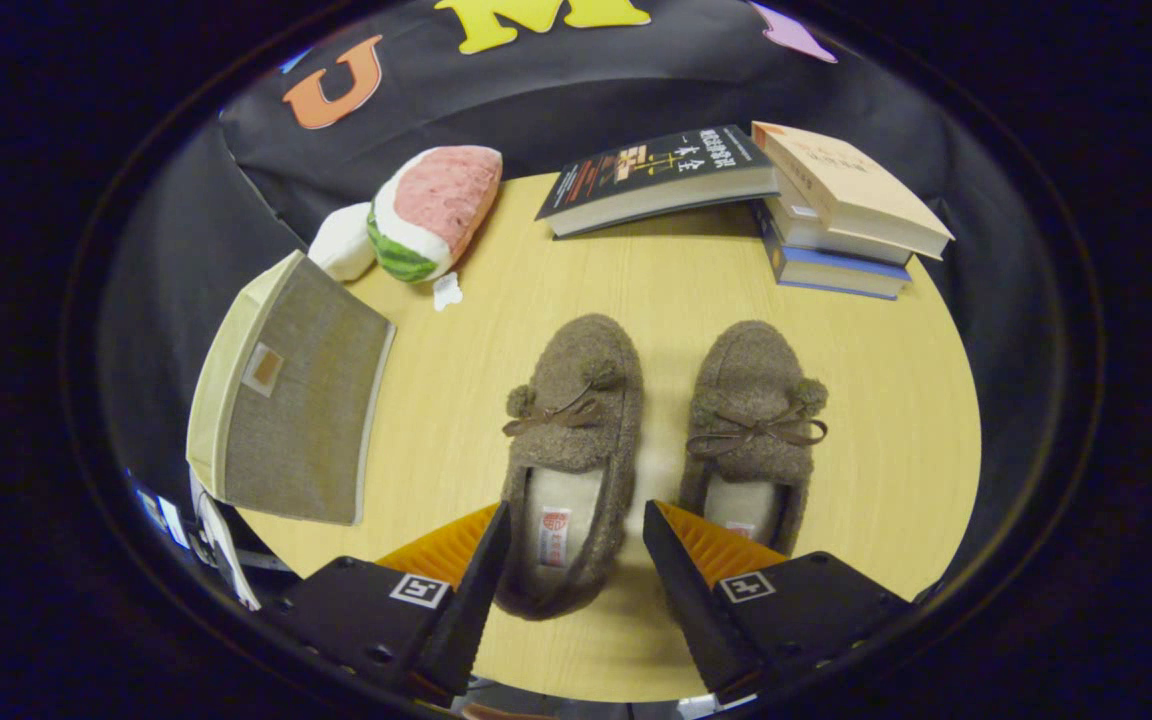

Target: Open the storage box then place both shoes into the box .Put the left shoe in first, then the right shoe, with the right side of both shoes facing outward in a uniform manner.

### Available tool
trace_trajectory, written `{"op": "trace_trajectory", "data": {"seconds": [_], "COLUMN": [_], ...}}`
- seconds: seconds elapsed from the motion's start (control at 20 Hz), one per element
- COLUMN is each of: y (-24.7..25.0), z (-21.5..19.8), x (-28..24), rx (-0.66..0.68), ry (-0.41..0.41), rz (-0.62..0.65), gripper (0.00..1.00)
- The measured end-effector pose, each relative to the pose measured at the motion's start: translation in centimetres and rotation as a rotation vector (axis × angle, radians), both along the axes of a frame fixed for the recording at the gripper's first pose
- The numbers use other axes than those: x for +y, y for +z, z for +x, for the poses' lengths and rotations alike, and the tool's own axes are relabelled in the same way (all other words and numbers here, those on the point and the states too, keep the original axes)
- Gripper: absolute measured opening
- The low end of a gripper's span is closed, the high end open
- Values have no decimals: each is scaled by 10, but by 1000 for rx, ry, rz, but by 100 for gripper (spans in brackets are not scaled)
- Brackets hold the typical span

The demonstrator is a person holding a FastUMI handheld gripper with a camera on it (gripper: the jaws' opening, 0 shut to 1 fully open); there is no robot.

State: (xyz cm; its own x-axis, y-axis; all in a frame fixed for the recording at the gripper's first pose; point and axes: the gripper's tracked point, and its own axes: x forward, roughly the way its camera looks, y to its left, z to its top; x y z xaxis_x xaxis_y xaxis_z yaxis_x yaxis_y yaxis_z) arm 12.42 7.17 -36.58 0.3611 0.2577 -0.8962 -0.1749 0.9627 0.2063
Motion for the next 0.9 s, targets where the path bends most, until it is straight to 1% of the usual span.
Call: {"op": "trace_trajectory", "data": {"seconds": [0.15,0.2,0.3,0.4,0.45,0.55,0.6,0.65,0.75,0.85,0.9], "y": [-22,-24,-27,-32,-35,-41,-48,-39,-40,-38,-36], "z": [-2,0,0,1,0,1,-5,0,-1,-4,-8], "x": [-5,-6,-5,-9,-7,-1,1,-2,-8,-9,-6], "rx": [58,55,52,65,77,101,128,126,130,137,147], "ry": [-24,-38,-42,-60,-69,-72,-78,-99,-124,-149,-157], "rz": [-35,-43,-52,-78,-80,-62,-57,-53,-69,-70,-52], "gripper": [65,60,49,44,31,31,29,15,15,0,0]}}
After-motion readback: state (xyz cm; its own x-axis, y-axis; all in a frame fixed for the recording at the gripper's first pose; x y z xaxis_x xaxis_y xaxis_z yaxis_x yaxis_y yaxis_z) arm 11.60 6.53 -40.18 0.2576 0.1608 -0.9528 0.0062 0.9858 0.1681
